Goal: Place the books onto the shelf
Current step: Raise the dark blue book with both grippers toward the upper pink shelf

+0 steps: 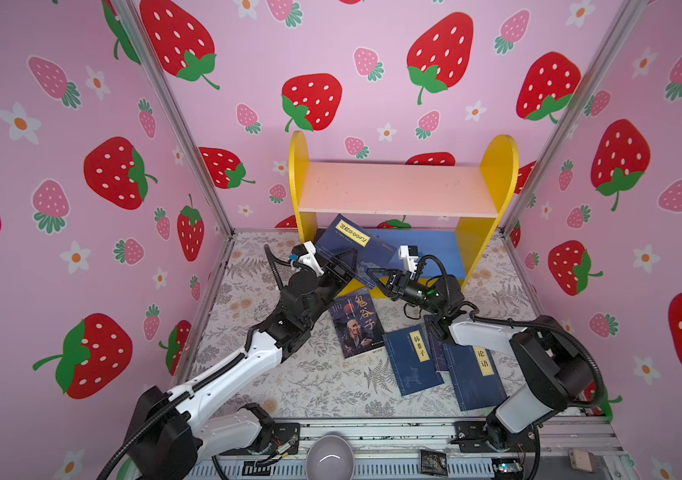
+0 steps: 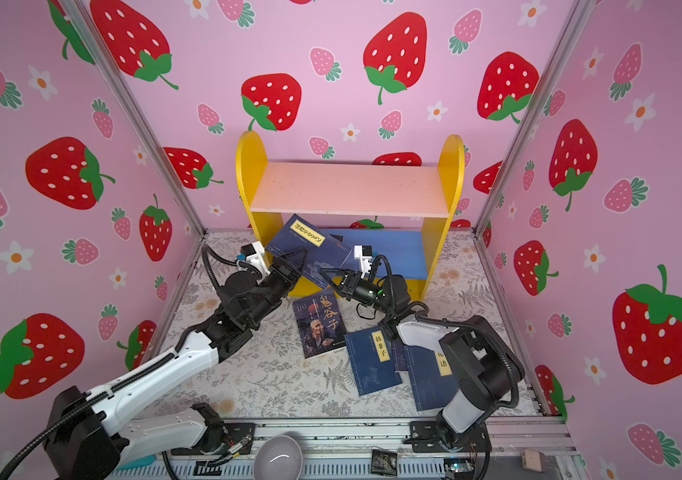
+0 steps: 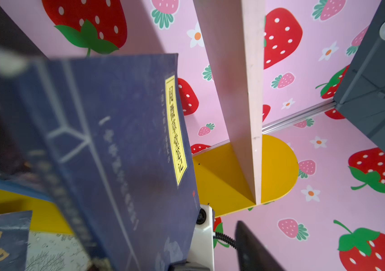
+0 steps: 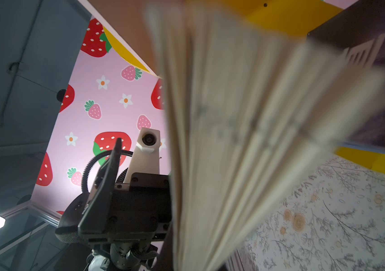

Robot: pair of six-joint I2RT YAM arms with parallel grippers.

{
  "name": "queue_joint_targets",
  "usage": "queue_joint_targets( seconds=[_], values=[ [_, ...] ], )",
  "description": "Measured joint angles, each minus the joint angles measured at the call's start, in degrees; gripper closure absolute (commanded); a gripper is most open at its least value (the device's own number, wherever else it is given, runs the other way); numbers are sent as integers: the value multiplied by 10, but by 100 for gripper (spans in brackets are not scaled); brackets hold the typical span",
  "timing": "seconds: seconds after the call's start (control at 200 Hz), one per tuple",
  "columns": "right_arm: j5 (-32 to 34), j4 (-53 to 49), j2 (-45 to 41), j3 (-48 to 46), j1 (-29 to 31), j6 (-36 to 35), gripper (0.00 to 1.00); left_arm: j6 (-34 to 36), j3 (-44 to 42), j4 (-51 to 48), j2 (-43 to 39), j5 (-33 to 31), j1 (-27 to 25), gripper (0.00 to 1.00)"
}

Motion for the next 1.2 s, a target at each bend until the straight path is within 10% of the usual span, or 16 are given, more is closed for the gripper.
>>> queue_joint_targets(
  seconds=[0.5,0.825,1.2],
  values=[
    [-52,-402,-181,155,0,-280,99,193,109,-406,-356,-82,27,6],
    [-83,-661,-35,471,-47,-379,96,273,127,-444,-267,-80,28,3],
    [-119,-716,0,491,-54,-382,96,303,232,-327,-93,113,103,7]
  ],
)
